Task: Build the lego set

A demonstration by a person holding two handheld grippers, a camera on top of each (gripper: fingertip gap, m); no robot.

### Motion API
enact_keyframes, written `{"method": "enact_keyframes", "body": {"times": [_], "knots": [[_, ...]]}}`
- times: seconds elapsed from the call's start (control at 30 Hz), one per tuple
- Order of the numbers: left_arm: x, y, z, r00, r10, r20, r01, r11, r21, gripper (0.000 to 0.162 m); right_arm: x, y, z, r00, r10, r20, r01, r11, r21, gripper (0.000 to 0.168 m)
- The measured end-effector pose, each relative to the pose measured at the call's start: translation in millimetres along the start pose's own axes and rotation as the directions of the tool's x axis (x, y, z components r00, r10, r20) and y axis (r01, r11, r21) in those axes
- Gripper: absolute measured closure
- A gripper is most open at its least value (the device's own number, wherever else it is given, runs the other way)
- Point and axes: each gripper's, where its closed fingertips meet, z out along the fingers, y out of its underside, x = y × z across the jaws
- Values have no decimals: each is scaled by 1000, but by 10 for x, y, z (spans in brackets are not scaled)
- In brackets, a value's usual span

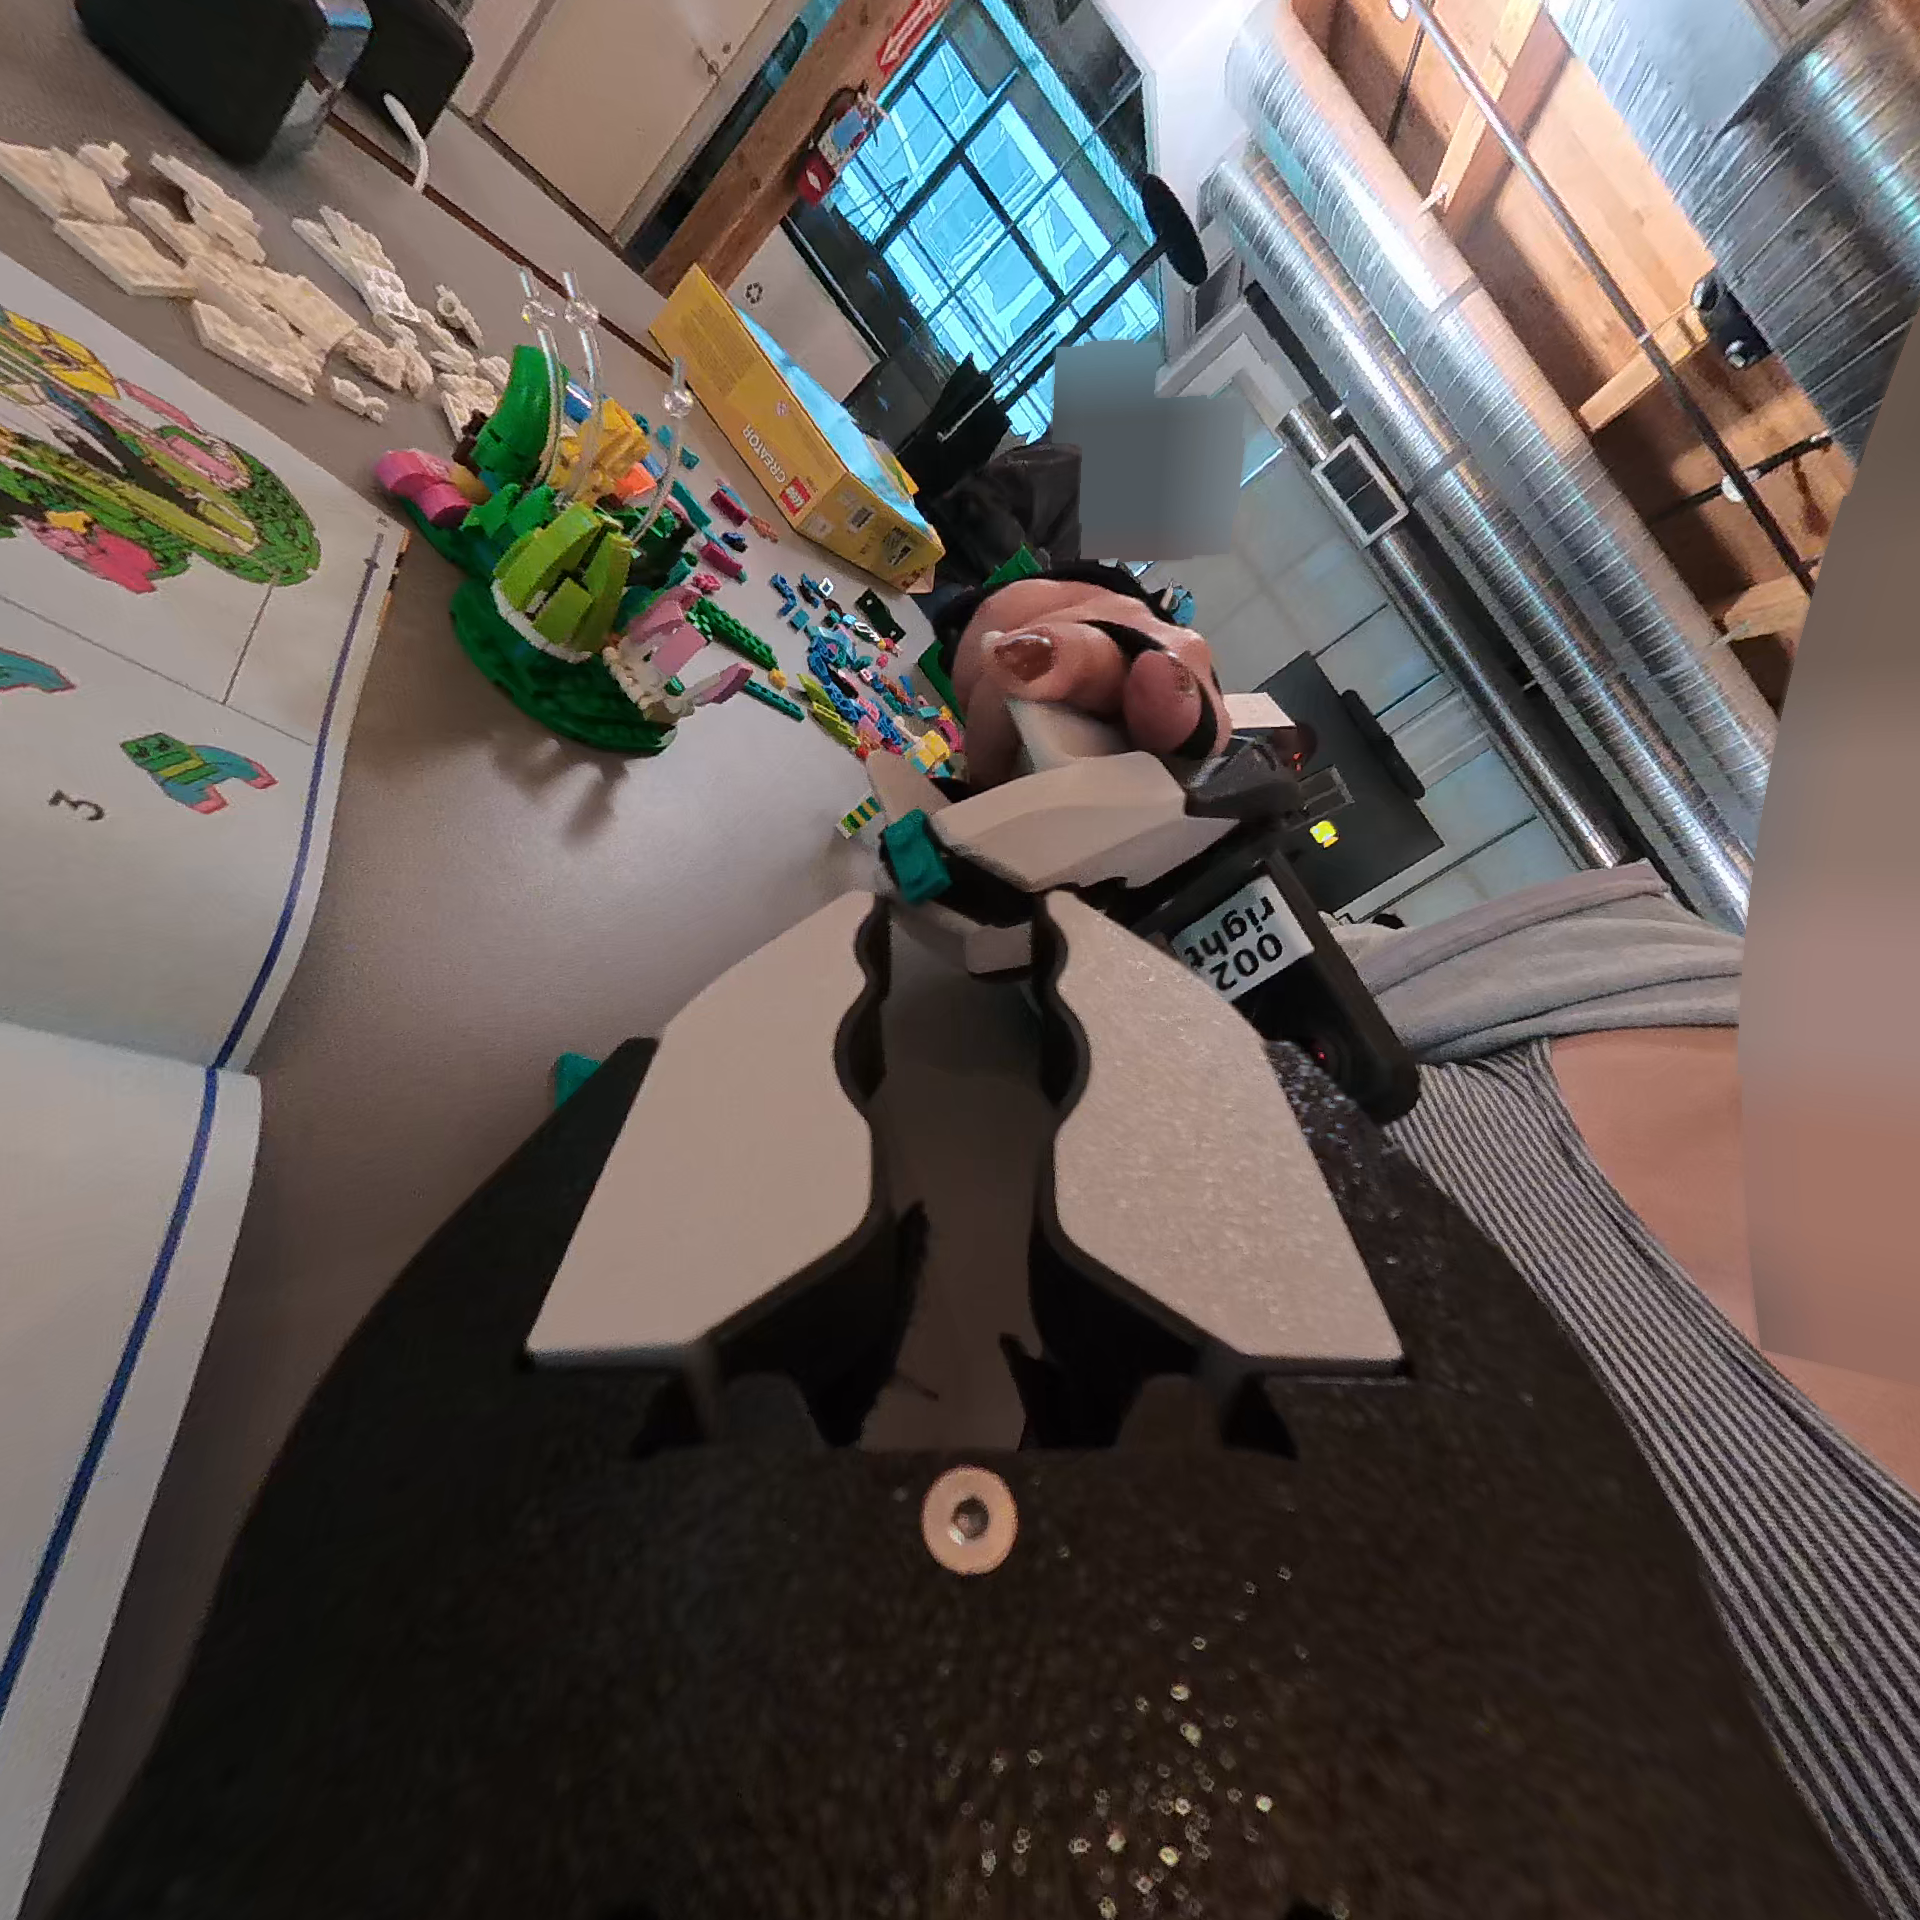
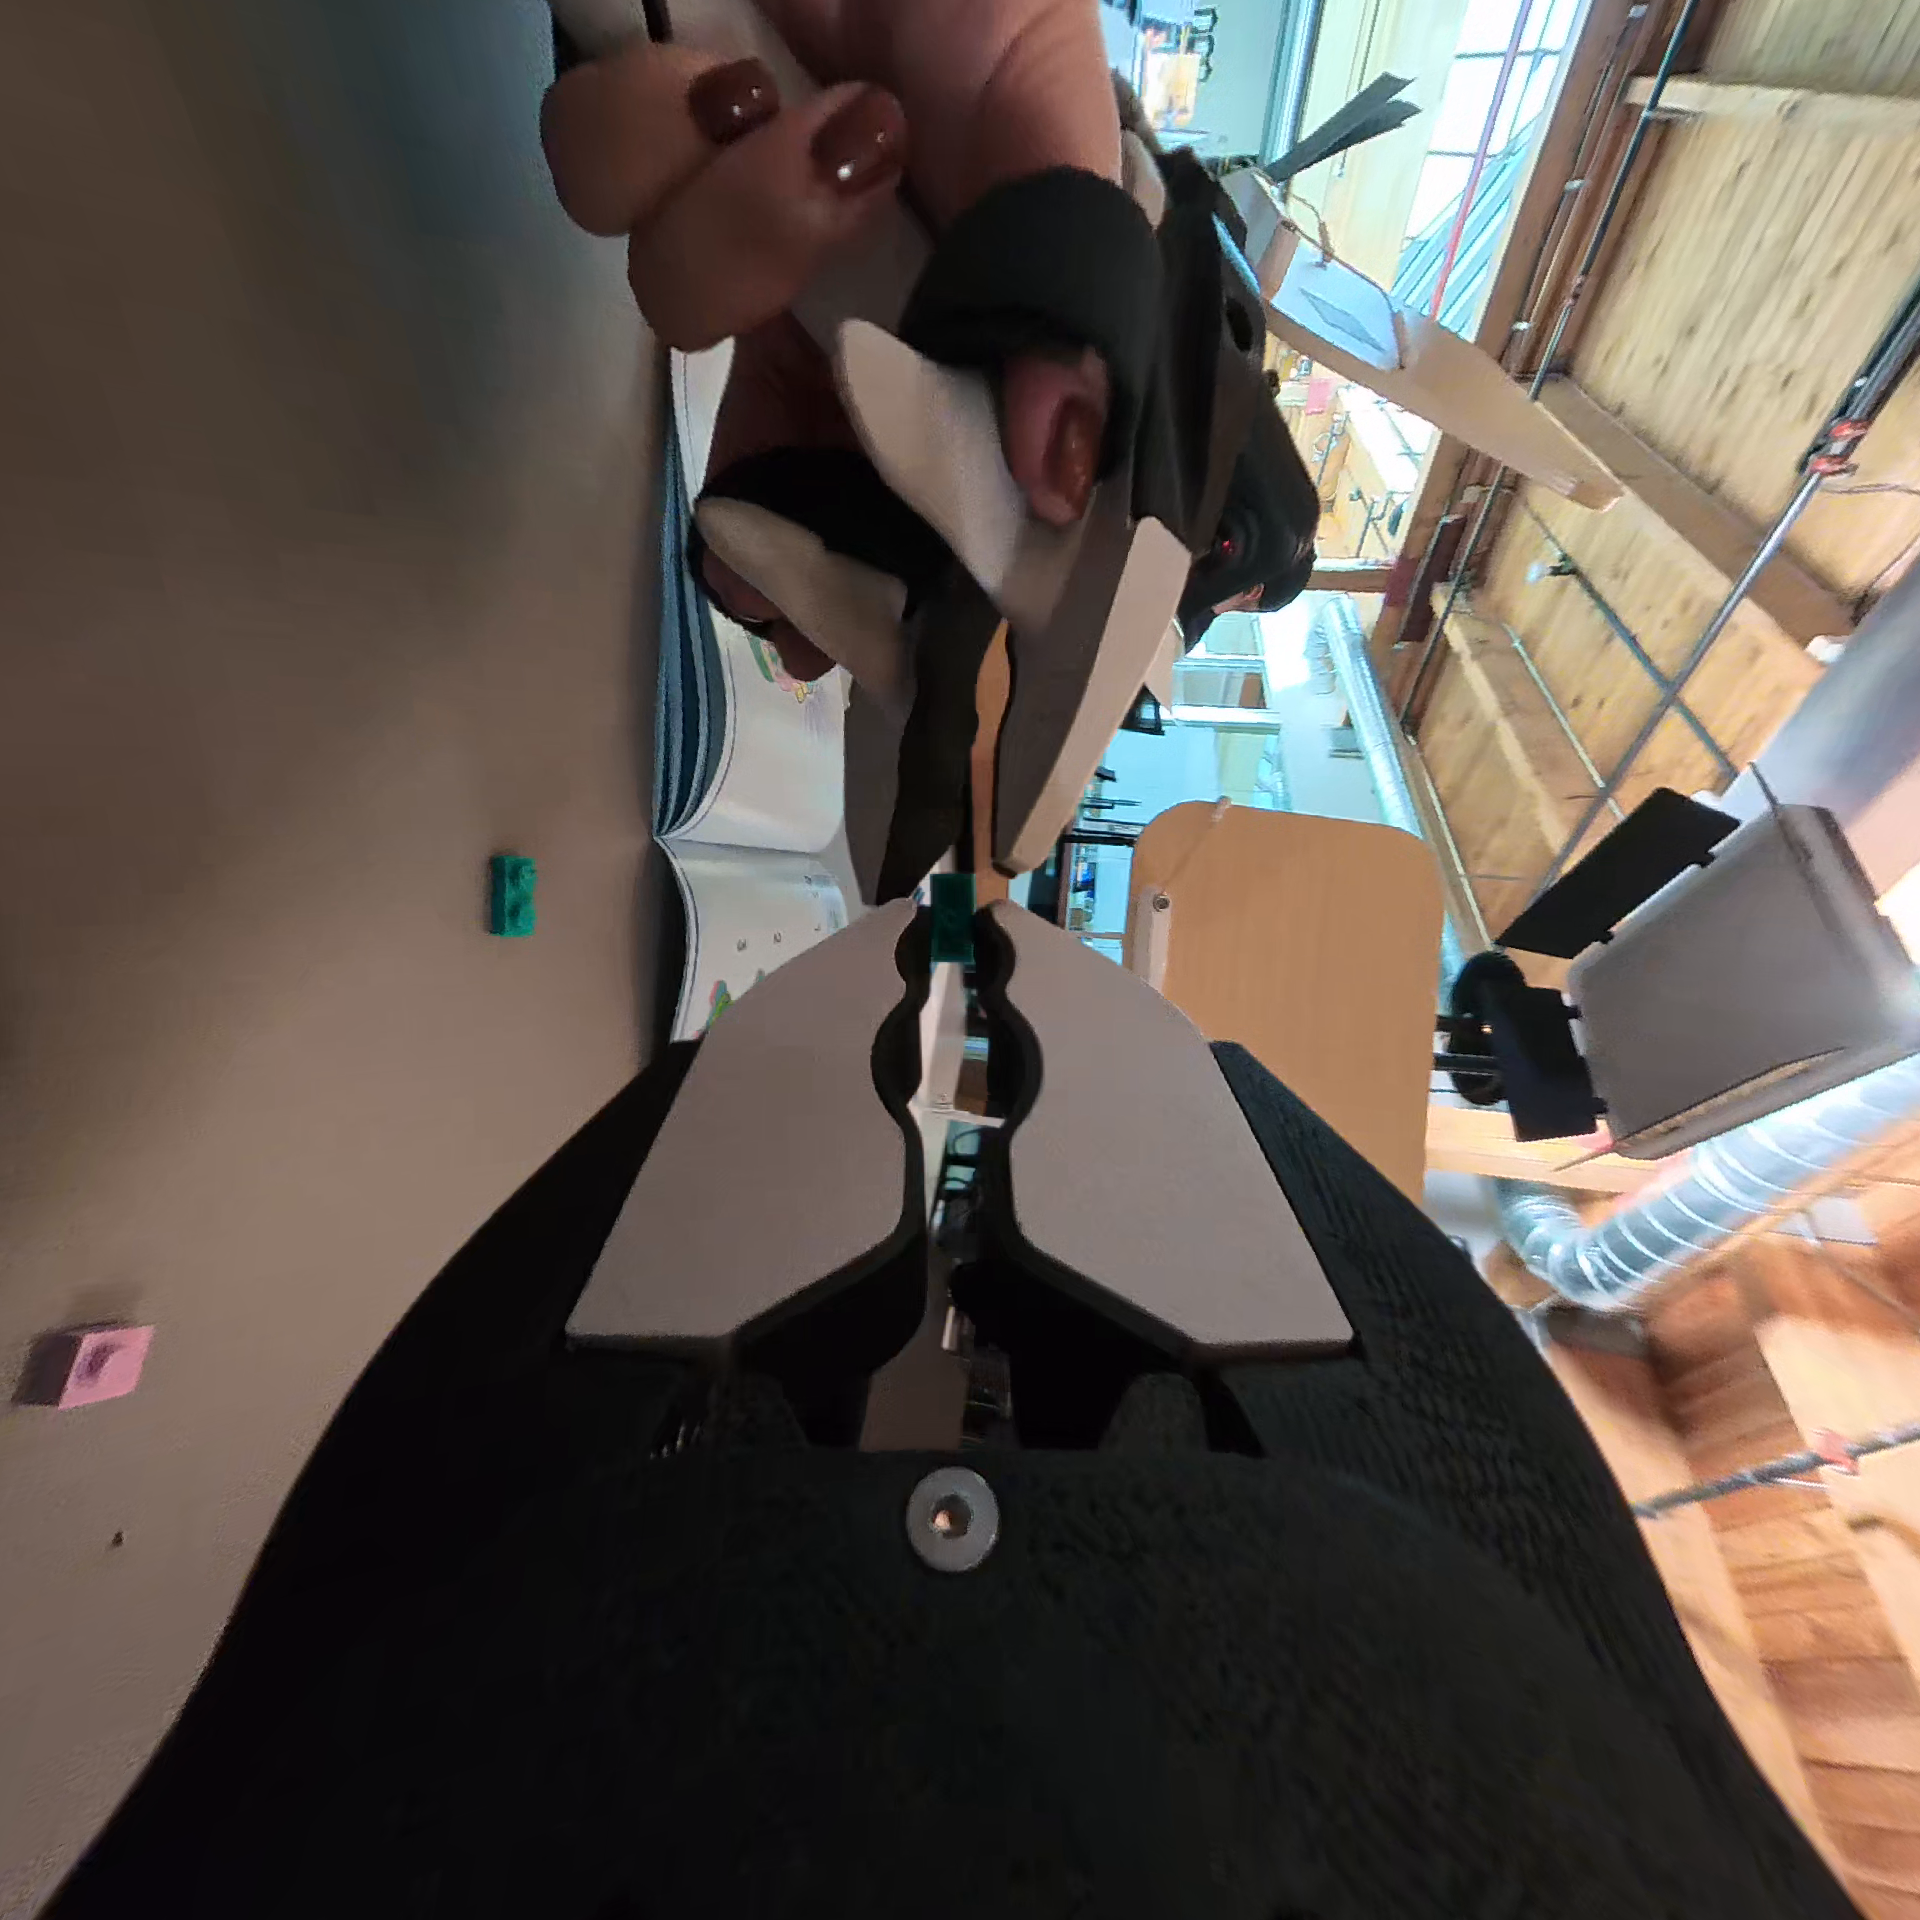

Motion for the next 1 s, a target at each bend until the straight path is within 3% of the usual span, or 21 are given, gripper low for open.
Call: {"method": "enact_keyframes", "body": {"times": [0.13, 0.37, 0.47, 0.63, 0.9, 1.0], "knots": [[-31, -13, 1, 1000, -19, 13, 19, 1000, 12, 152, 34, -17, -22, 999, -43, -24, 43, 999, -2, 162], [3, -49, -15, 997, -72, -39, 74, 996, 42, 152, 51, -28, -33, 986, -160, -43, 160, 987, -23, 163], [76, -93, -37, 986, -122, -117, 130, 989, 64, 137, 37, -35, -37, 982, -182, -42, 181, 983, -25, 162], [44, -70, -34, 987, -127, -98, 133, 990, 56, 150, 52, -53, -44, 980, -192, -51, 192, 981, -23, 162], [14, -61, -38, 982, -156, -110, 163, 985, 59, 155, 55, -55, -31, 981, -188, -52, 187, 982, -24, 162], [5, -69, -38, 989, -122, -86, 128, 990, 67, 155, 94, -46, -61, 998, -35, -60, 34, 999, -15, 160]]}}
